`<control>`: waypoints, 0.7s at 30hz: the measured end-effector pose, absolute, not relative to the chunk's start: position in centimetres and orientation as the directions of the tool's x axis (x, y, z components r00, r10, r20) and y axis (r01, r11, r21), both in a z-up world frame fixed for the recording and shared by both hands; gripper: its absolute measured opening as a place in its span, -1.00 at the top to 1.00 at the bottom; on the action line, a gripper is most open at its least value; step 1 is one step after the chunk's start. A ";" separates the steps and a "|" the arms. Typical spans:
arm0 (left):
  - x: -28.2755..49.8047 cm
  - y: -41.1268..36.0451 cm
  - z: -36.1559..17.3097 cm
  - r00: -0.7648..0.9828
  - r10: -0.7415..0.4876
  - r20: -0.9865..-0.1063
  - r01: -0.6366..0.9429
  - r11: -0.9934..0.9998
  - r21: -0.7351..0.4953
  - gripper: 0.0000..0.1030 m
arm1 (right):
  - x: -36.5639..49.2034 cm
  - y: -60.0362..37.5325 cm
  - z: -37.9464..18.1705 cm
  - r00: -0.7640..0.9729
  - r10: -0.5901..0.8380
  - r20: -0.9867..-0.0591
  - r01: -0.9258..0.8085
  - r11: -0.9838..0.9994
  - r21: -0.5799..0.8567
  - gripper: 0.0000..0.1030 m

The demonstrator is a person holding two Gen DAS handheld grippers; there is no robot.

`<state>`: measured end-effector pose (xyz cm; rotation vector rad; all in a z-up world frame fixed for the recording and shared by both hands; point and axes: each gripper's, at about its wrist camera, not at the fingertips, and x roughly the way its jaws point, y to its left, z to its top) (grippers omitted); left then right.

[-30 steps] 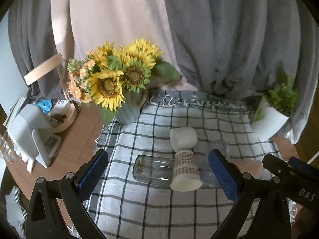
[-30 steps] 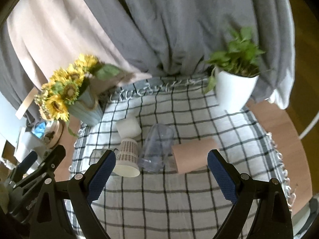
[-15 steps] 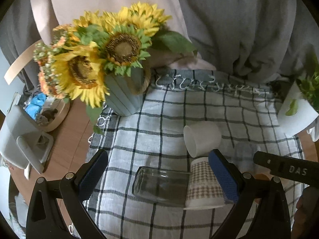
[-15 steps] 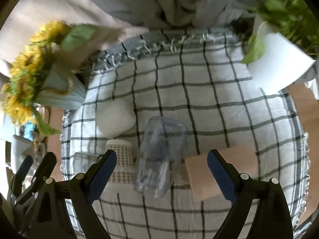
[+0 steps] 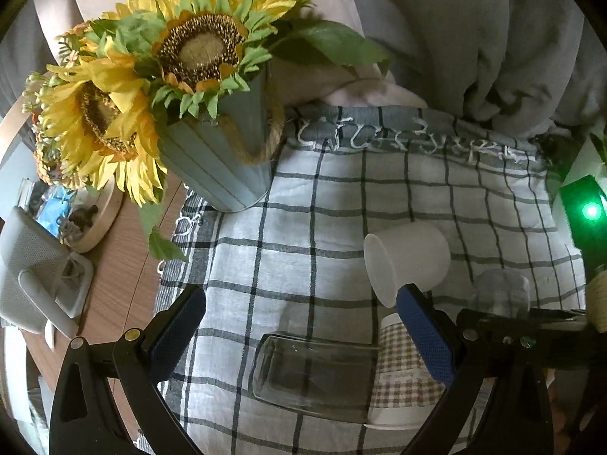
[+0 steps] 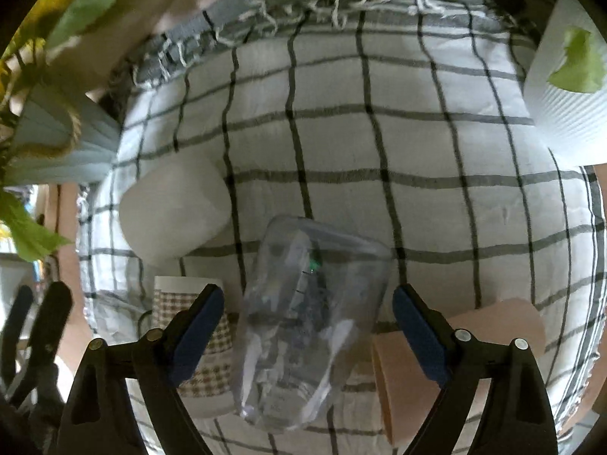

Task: Flip cup upside down
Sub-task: 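Move the right tool down over the clear plastic cup and close on it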

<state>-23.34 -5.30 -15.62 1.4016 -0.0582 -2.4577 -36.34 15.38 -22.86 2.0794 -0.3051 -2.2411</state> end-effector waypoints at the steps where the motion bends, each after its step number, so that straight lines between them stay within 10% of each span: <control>1: -23.4 -5.3 -15.8 -0.469 -0.290 -0.834 0.249 -0.950 0.190 -0.99 | -36.4 15.1 -23.1 -0.073 -0.174 -0.982 -0.078 -0.981 0.180 -0.73; 21: -22.9 -4.5 -15.3 -0.471 -0.314 -0.824 0.254 -0.943 0.214 -0.99 | -35.2 14.5 -20.1 -0.173 -0.152 -0.973 -0.021 -0.987 0.158 -0.43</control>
